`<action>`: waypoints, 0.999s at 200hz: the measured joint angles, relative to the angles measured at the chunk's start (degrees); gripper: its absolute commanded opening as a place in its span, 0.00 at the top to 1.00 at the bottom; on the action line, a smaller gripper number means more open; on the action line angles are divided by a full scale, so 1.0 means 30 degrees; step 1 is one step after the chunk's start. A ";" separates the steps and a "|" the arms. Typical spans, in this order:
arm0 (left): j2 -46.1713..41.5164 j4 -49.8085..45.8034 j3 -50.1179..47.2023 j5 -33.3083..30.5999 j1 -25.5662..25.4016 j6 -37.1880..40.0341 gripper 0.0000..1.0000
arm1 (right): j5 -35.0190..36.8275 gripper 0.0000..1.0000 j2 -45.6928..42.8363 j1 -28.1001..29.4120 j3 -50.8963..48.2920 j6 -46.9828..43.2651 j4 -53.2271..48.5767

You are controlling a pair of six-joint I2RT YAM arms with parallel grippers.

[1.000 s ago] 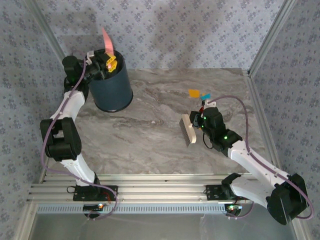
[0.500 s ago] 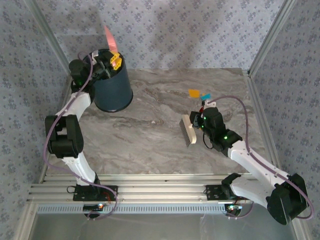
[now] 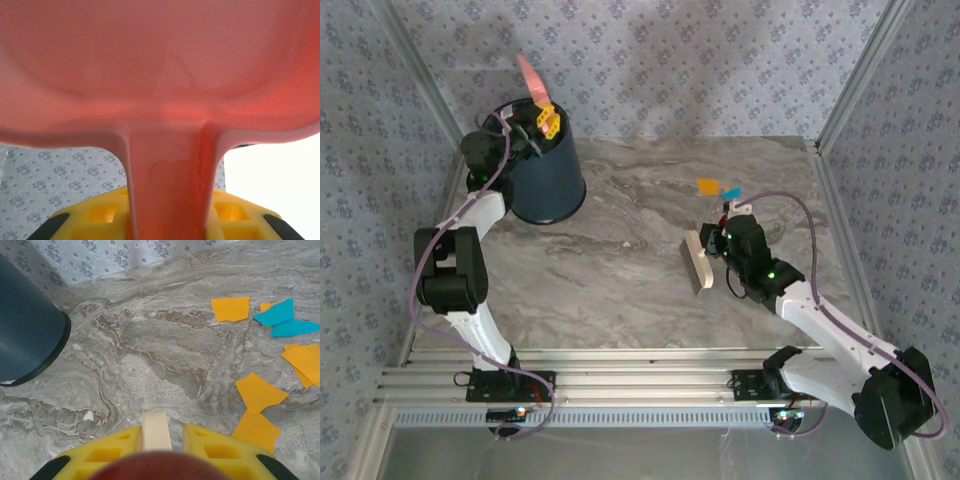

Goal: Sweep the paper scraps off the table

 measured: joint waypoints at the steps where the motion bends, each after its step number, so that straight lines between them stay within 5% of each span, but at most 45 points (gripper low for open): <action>1: 0.0000 0.0036 -0.0036 -0.0022 0.0000 -0.0007 1.00 | -0.0007 1.00 0.0000 0.0000 0.0000 0.0000 0.0000; 84: -0.0153 -0.1472 -0.0393 0.0000 -0.0007 0.1450 1.00 | -0.0007 1.00 0.0000 0.0000 0.0000 0.0000 -0.0066; 134: -0.2186 -0.8888 0.0211 0.0838 -0.0015 0.7541 1.00 | -0.0007 1.00 0.0000 0.0000 0.0000 0.0000 -0.0066; 200: -0.2798 -2.1281 0.4918 0.0933 -0.0262 1.8054 1.00 | -0.0007 1.00 0.0000 0.0000 0.0000 0.0000 -0.0066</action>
